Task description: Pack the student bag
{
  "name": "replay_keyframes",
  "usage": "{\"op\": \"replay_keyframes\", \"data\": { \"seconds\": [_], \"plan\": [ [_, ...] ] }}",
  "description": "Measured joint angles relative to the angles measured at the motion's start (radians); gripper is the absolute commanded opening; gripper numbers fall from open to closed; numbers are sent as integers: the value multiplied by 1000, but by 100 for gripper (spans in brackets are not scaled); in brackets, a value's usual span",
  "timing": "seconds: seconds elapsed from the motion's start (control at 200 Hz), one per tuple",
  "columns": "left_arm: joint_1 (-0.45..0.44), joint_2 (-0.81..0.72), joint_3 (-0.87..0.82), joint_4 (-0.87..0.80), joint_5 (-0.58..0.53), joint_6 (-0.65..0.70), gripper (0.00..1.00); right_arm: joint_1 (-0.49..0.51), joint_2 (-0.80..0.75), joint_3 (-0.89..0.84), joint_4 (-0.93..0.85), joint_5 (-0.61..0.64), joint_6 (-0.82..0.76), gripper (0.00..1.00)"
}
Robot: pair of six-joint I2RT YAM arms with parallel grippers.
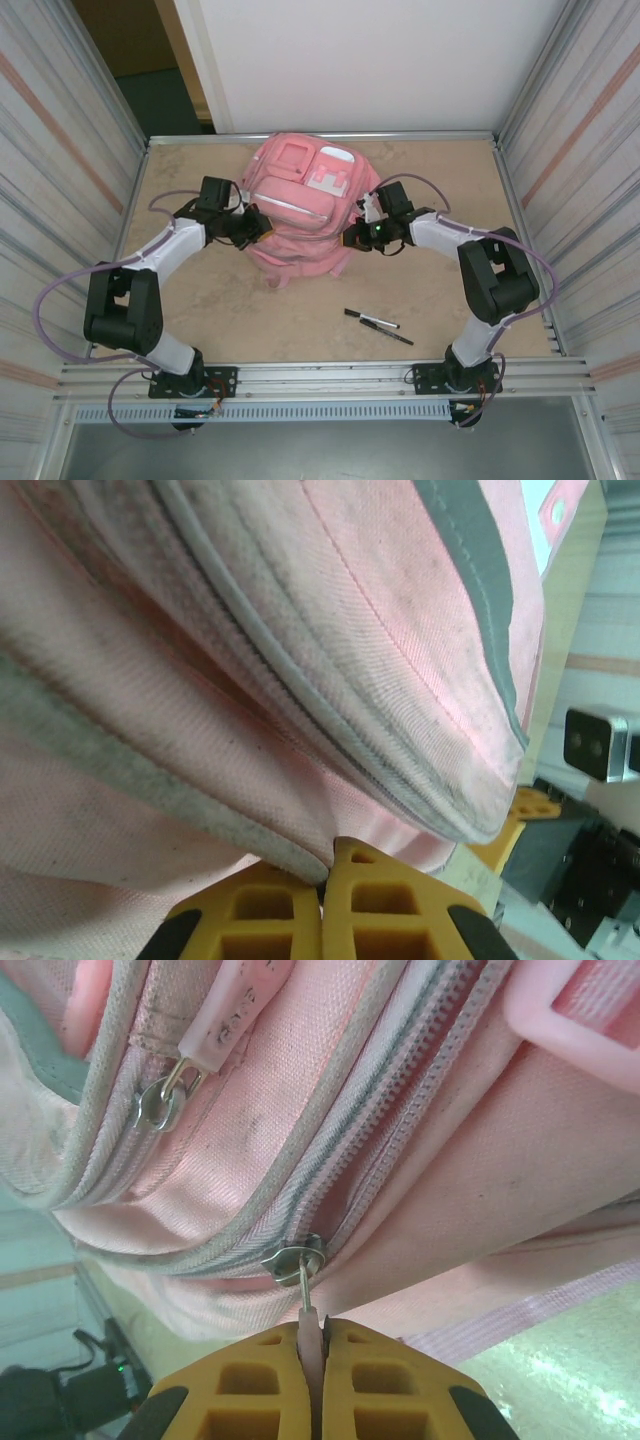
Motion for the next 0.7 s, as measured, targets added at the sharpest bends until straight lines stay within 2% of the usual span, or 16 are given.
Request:
{"op": "replay_keyframes", "data": {
  "seconds": [0.281, 0.536, 0.702],
  "plan": [
    [13, 0, 0, -25, 28, 36, 0, -13, 9, 41, -86, -41, -54, 4],
    [15, 23, 46, -103, 58, 115, 0, -128, 114, 178, -186, -83, -114, 8],
    [24, 53, 63, -146, 92, 179, 0, -164, 188, 258, -246, -104, -148, 11]
  ]
}}
